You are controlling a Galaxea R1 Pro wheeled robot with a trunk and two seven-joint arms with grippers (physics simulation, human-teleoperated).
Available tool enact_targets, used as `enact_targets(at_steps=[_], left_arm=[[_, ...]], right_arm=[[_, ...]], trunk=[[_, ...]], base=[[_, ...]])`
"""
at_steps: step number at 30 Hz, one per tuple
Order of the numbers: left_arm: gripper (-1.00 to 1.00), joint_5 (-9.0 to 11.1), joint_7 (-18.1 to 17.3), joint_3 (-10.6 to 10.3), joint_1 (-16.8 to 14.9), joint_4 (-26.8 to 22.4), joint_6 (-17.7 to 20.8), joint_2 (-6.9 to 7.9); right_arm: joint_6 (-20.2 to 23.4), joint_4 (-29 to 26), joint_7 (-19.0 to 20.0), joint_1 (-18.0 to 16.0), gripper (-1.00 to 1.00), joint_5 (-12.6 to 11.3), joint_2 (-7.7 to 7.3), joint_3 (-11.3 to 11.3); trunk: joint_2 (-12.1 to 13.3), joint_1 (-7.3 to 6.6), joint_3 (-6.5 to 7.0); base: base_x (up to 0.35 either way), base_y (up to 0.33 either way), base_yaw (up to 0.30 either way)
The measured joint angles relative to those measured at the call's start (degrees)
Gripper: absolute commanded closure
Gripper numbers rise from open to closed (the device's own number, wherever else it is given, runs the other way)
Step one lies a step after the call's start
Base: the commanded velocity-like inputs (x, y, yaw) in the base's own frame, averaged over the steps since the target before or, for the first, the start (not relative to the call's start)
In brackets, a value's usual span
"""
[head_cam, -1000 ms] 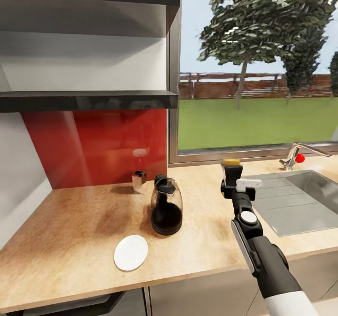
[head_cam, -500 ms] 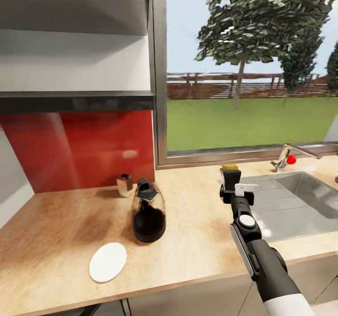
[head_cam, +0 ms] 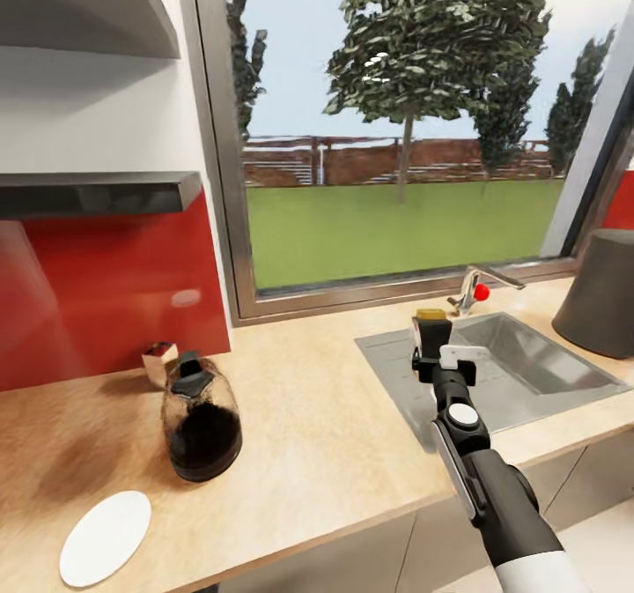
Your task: Set up a coffee station on the kitchen countertop: keep the coffee maker on the countertop, move the bottle of coffee from the kitchen shelf to the counter next to the coffee maker, place a paper coffee filter on top of the coffee maker, put the saucer next to the coffee maker with the coffee cup on the saucer, and place the electric kettle next to the coffee maker.
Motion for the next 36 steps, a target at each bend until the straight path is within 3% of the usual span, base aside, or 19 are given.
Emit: enact_targets(at_steps=[12,36], left_arm=[[-1.0,0.1,0.1,0.1,0.0,0.0,0.0,-0.05],[-1.0,0.1,0.1,0.1,0.0,0.0,0.0,-0.15]], right_arm=[[0.0,0.0,0.0,0.0,1.0,0.0,0.1,0.0],[0.0,0.0,0.0,0.0,1.0,0.0,0.45,0.0]], trunk=[[0.0,0.01,-0.01],[0.0,0.01,-0.01]], base=[[0.117,-0.251,-0.256],[0.098,-0.257,-0.034]])
